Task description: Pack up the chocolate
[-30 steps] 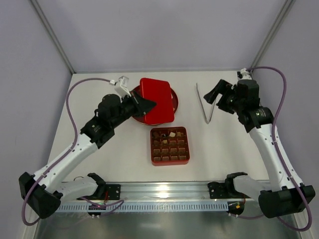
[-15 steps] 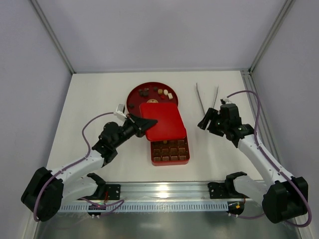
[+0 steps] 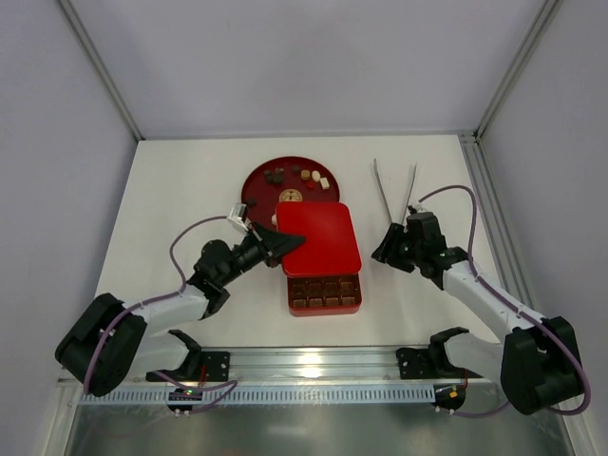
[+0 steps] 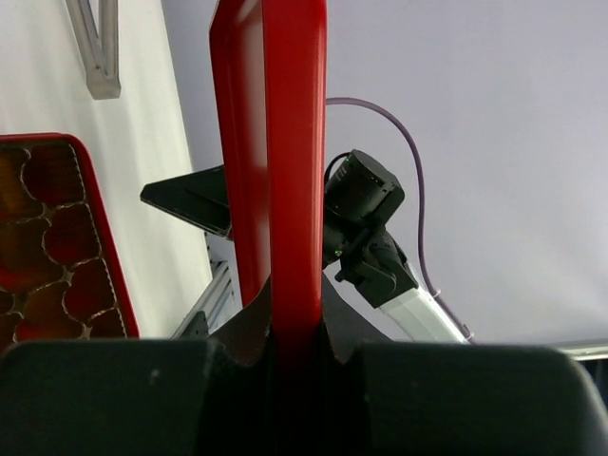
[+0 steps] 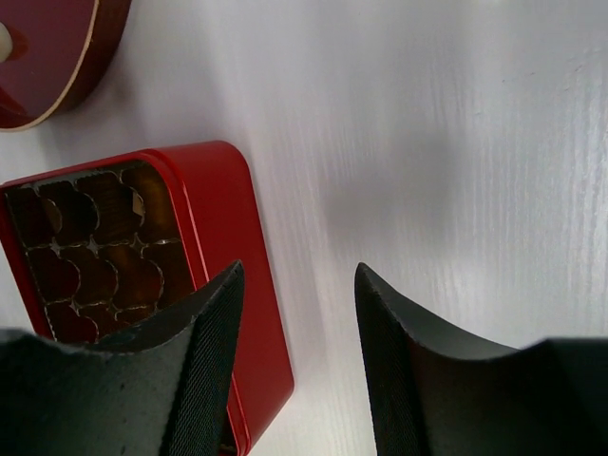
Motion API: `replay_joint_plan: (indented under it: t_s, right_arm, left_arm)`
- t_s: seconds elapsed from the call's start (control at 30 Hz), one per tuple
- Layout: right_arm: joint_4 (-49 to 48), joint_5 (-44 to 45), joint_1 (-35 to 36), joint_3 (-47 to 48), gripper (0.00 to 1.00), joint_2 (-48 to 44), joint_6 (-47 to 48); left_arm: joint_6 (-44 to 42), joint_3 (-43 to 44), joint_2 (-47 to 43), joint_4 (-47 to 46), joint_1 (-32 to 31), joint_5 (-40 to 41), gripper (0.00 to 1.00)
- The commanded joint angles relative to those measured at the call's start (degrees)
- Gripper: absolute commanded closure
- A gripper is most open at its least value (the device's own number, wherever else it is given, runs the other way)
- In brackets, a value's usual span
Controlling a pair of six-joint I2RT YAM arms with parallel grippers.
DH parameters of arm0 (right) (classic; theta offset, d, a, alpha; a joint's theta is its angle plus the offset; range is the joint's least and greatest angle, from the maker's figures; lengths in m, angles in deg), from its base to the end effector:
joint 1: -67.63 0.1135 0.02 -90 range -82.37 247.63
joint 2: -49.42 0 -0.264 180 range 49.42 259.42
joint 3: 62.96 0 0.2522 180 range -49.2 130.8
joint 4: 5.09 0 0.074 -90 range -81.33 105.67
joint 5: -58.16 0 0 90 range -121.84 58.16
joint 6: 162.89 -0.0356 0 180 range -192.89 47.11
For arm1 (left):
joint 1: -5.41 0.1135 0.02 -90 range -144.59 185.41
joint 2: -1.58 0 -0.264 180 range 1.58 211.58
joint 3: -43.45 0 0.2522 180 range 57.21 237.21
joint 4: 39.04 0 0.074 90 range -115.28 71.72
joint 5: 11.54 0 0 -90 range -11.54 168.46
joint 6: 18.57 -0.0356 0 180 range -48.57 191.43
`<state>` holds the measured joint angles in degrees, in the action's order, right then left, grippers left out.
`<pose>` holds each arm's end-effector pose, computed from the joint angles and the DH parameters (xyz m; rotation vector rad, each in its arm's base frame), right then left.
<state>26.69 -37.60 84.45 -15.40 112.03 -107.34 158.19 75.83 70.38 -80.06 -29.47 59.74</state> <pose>0.2066 0.0662 0.2026 0.3275 2.4303 0.5308 0.1861 -0.1437 0.2185 -0.5024 1.7740 -1.8632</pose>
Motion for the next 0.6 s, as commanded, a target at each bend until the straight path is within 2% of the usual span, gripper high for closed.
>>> replay_joint_plan:
  t_s: [0.0,0.4,0.57]
  right_arm:
    - [-5.27,0.75,1.81,-1.63,0.48,1.28,-1.93]
    - [-10.73,1.80,6.73,-4.01,0.55,6.91,-4.04]
    - [-11.69,2.95,9.02,-4.09,0.55,8.23,-4.57]
  left_arm:
    - [-1.16,-1.20,2.30,-9.00,-0.28,-2.64,0.97]
    - [-0.63,-5.07,13.73,-20.53,-0.98,-3.08,0.98]
    - [0.60,-5.95,20.66,-30.98,-1.43,-2.46,0.97]
